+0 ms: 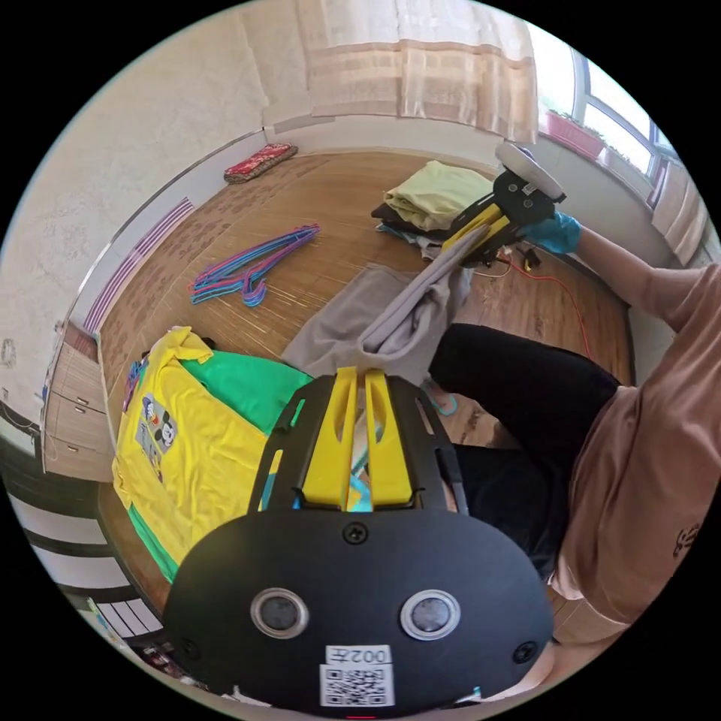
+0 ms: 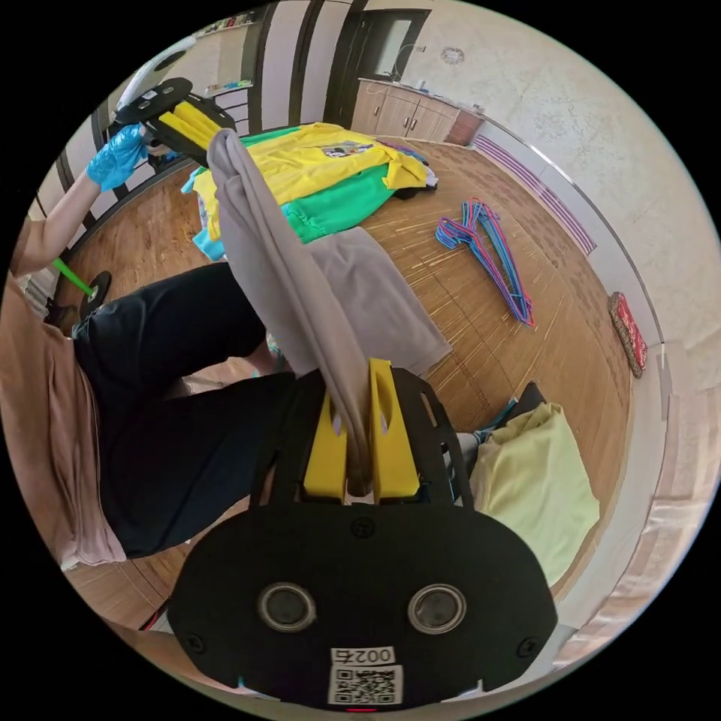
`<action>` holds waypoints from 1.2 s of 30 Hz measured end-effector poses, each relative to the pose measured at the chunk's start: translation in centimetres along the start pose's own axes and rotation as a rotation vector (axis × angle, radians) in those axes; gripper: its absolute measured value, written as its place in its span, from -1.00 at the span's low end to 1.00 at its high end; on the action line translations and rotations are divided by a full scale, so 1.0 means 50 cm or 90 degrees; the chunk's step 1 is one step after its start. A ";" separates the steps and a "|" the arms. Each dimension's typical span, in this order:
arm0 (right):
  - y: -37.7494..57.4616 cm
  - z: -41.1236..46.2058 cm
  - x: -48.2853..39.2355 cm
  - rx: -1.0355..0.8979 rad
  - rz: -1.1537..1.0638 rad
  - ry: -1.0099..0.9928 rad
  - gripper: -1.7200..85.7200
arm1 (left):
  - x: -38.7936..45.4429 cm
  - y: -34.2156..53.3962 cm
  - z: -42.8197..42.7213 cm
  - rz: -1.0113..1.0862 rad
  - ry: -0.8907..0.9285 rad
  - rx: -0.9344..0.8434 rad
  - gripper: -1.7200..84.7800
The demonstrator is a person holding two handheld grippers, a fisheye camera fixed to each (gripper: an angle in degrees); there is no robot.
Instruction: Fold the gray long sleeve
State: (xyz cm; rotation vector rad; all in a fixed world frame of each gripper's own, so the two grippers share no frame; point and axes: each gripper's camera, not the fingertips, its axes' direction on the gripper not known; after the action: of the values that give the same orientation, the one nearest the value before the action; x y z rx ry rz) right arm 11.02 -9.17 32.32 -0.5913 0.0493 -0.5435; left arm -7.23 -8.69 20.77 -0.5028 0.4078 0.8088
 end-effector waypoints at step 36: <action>-0.122 0.258 0.360 0.072 0.283 -0.075 -0.69 | -0.319 -0.113 0.366 -0.311 0.076 -0.006 -0.87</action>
State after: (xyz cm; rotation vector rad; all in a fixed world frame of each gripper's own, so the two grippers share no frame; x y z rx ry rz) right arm 26.12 -15.72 48.31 -0.4822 0.0366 -0.0791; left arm -10.11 -10.83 45.43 -0.6294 0.3699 0.3107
